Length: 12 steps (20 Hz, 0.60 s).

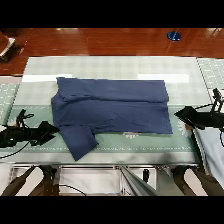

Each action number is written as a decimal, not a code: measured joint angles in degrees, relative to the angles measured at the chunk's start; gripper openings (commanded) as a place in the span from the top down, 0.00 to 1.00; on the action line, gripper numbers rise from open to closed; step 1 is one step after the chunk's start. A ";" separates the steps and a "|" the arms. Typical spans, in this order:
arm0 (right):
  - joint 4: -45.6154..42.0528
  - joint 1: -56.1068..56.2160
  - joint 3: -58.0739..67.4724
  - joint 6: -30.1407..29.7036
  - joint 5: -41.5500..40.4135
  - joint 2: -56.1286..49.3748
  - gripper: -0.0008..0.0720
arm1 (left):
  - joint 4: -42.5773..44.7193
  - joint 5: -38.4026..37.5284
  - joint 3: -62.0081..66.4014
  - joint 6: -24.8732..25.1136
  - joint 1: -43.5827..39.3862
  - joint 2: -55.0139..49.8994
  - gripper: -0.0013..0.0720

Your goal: Fold the shirts.

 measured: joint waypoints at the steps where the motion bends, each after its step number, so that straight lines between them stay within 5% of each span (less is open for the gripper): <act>1: 0.39 0.00 -0.31 -0.09 0.00 0.24 0.43 | -0.92 0.33 -0.35 0.04 -0.94 -0.68 0.29; 5: 0.26 -1.46 -0.85 1.36 -0.85 0.61 0.43 | -3.63 2.82 -0.92 0.07 -6.69 -3.87 0.35; 7: -1.97 -4.26 -0.96 2.93 -0.68 0.22 0.43 | -3.93 5.14 -1.05 0.13 -9.84 -5.44 0.96; 12: -10.45 -8.57 -1.25 4.70 6.36 -3.91 0.43 | -4.02 7.61 -0.44 1.62 -13.00 -6.95 0.96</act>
